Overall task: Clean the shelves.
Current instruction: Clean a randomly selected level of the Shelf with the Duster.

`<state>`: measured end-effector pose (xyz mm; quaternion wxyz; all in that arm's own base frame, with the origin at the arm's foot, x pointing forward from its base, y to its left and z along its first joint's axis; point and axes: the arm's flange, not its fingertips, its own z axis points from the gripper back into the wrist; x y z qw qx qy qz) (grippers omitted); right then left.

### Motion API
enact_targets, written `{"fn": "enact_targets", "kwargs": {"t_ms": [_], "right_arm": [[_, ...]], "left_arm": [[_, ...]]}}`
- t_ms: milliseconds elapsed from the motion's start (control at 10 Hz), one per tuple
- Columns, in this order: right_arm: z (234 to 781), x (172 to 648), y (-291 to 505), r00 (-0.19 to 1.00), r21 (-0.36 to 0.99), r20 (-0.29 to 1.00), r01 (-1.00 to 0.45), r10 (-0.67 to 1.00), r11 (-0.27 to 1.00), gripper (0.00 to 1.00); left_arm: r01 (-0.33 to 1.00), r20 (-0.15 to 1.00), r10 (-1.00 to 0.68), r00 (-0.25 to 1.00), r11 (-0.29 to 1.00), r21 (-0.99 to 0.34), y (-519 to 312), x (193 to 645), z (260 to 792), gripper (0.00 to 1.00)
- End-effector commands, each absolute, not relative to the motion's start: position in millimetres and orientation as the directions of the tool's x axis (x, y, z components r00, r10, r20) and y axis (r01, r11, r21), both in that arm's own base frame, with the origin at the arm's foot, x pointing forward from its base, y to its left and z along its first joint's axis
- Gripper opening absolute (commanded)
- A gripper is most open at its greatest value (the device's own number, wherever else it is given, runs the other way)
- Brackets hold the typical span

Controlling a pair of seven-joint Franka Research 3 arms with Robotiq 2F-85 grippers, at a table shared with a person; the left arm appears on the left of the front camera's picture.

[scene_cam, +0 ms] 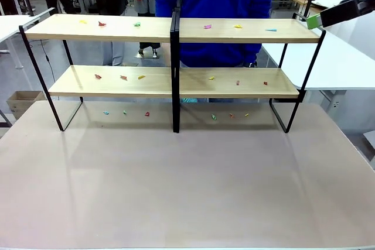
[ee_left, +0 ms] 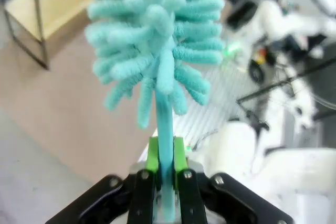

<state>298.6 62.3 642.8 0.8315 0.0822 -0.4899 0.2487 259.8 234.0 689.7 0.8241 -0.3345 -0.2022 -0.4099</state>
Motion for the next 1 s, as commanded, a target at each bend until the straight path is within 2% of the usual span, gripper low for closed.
{"fn": "enact_targets", "kwargs": {"t_ms": [0, 100, 300, 400, 500, 600, 700, 800, 900], "right_arm": [[642.8, 298.6, 62.3, 0.399, -0.098, 0.857, -0.495, 0.326, 0.863, 1.0], [642.8, 298.6, 62.3, 0.399, -0.098, 0.857, -0.495, 0.326, 0.863, 1.0], [642.8, 298.6, 62.3, 0.399, -0.098, 0.857, -0.495, 0.326, 0.863, 1.0], [642.8, 298.6, 62.3, 0.399, -0.098, 0.857, -0.495, 0.326, 0.863, 1.0], [642.8, 298.6, 62.3, 0.399, -0.098, 0.857, -0.495, 0.326, 0.863, 1.0], [642.8, 298.6, 62.3, 0.399, -0.098, 0.857, -0.495, 0.326, 0.863, 1.0], [642.8, 298.6, 62.3, 0.399, -0.098, 0.857, -0.495, 0.326, 0.863, 1.0], [642.8, 298.6, 62.3, 0.399, -0.098, 0.857, -0.495, 0.326, 0.863, 1.0], [642.8, 298.6, 62.3, 0.399, -0.098, 0.857, -0.495, 0.326, 0.863, 1.0]], "left_arm": [[0.905, 0.466, -0.805, 0.367, 0.192, -0.38, 209.3, 249.4, 688.9, 0.12], [0.877, 0.242, -0.897, 0.369, 0.25, -0.41, 173.9, 254.8, 665.3, 0.12], [0.815, 0.018, -0.986, 0.163, 0.124, -0.566, 123.3, 271.0, 613.9, 0.12], [0.776, -0.1, -0.991, 0.092, 0.134, -0.617, 106.8, 271.9, 590.7, 0.12], [0.761, -0.175, -0.976, 0.127, 0.209, -0.614, 91.1, 277.9, 569.4, 0.12], [0.745, -0.179, -0.969, 0.172, 0.246, -0.62, 78.2, 284.2, 553.8, 0.12], [0.72, -0.138, -0.953, 0.271, 0.296, -0.627, 76.6, 298.3, 545.2, 0.12], [0.688, -0.201, -0.828, 0.524, 0.551, -0.472, 89.0, 327.1, 535.2, 0.12], [0.725, -0.169, -0.969, 0.179, 0.246, -0.643, 70.3, 291.8, 543.7, 0.12]]}}
